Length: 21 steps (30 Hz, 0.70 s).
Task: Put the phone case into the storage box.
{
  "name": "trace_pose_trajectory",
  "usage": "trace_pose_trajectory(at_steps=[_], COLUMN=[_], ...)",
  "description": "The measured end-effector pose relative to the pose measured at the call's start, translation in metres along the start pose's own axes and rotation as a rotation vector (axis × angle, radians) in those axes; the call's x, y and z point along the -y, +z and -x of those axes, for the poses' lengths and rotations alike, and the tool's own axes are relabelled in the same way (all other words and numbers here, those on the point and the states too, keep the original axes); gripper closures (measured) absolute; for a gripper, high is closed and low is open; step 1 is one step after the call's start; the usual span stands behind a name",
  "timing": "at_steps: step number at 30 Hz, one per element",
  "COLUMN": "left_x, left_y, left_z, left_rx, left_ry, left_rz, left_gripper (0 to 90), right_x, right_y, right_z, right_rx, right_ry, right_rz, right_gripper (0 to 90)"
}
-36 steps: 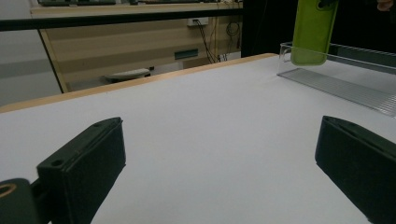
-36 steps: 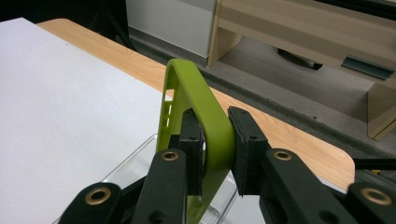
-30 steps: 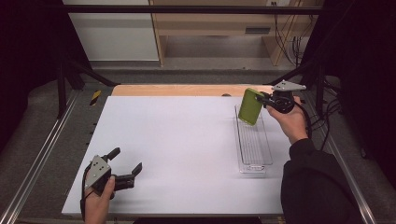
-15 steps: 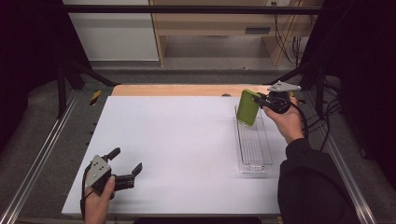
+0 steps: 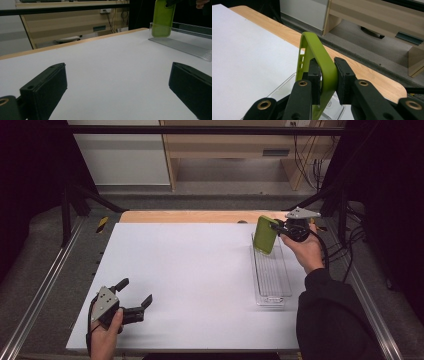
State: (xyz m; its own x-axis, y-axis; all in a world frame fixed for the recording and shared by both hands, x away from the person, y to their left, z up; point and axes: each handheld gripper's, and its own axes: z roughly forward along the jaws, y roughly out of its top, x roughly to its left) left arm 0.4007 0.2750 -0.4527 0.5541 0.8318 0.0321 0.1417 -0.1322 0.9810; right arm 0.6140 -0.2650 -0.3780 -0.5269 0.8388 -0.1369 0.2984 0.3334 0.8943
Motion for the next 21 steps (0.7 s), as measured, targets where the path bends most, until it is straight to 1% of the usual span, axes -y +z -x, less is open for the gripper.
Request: trace_pose_trajectory(at_steps=[5,19,21], left_x=[-0.0001,-0.0001,-0.0001], left_y=[0.0,-0.0005,-0.0004], left_z=[0.0003,-0.0004,-0.0003], left_rx=[0.001,-0.001,-0.001], left_ry=[0.002,-0.001,0.0], left_rz=[0.0,0.001,0.001], left_gripper=[1.1,1.1,1.1], right_x=[0.0008,0.0042,0.005], right_y=[0.0012,0.0057,0.006], right_z=[-0.0006,-0.0045,-0.0045], right_rx=[-0.001,0.001,0.005], right_ry=[-0.007,-0.006,0.002], right_rz=[0.0,-0.004,-0.002], right_gripper=[76.1,76.1,76.1])
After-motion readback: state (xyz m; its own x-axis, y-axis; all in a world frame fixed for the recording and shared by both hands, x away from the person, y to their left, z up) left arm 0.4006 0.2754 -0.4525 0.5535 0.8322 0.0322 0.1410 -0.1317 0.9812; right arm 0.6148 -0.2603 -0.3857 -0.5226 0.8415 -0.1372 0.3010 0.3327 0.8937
